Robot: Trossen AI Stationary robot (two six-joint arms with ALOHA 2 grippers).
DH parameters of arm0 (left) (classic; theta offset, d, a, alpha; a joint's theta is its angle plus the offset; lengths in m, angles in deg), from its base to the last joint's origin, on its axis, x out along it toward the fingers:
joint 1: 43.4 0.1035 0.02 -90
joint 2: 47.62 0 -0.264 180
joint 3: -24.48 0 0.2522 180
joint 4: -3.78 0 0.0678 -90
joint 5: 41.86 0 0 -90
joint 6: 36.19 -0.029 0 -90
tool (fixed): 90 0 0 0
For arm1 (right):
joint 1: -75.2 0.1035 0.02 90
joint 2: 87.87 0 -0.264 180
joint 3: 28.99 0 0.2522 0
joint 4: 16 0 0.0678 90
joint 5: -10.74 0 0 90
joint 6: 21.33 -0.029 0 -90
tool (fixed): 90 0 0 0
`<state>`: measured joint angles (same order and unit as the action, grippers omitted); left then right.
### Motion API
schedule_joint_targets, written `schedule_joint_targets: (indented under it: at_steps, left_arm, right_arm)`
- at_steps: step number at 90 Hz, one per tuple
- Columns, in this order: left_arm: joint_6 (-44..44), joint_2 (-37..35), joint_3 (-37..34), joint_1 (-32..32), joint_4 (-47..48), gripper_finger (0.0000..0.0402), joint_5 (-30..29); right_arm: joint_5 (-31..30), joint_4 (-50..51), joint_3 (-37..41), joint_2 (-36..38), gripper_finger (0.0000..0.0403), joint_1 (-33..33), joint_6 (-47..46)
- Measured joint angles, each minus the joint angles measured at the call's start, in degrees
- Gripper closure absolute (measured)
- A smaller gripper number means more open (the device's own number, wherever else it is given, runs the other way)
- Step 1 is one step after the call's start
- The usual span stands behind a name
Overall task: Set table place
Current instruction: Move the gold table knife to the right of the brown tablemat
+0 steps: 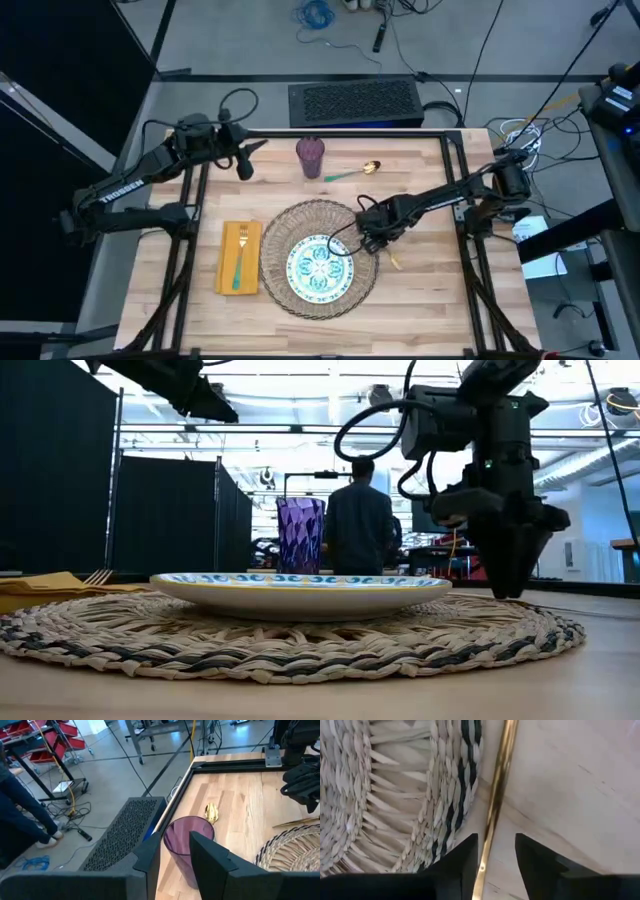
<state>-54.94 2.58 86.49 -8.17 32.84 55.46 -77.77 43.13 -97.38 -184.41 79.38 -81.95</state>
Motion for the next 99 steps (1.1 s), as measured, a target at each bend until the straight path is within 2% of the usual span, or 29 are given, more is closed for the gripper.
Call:
schedule_joint_targets:
  at_steps: [52, 73, 82, 92, 99]
  left_arm:
    - [0.0, -0.02, 0.0, 0.0, 0.19, 0.0314, 0.0]
    - [0.0, -0.52, 0.0, 0.0, 0.26, 0.0314, 0.0]
    - [0.0, -0.52, 0.0, -0.01, 0.32, 0.0314, 0.0]
    - [0.0, -0.52, 0.0, -0.02, 0.29, 0.0314, 0.0]
    - [-0.04, -0.52, 0.0, -0.02, 0.28, 0.0314, 0.0]
  right_arm:
    - [-2.62, 0.42, 0.0, -0.37, 0.031, 0.05, -3.26]
    - [-1.32, -0.89, -0.31, -3.22, 0.0313, 0.04, -3.3]
    - [-1.07, -0.79, -0.28, -3.85, 0.0335, 0.02, -3.02]
    - [-1.25, 0.38, -0.84, -3.93, 0.0385, 0.04, -2.35]
    - [-1.61, 2.23, -2.08, -4.1, 0.0393, -0.09, -1.26]
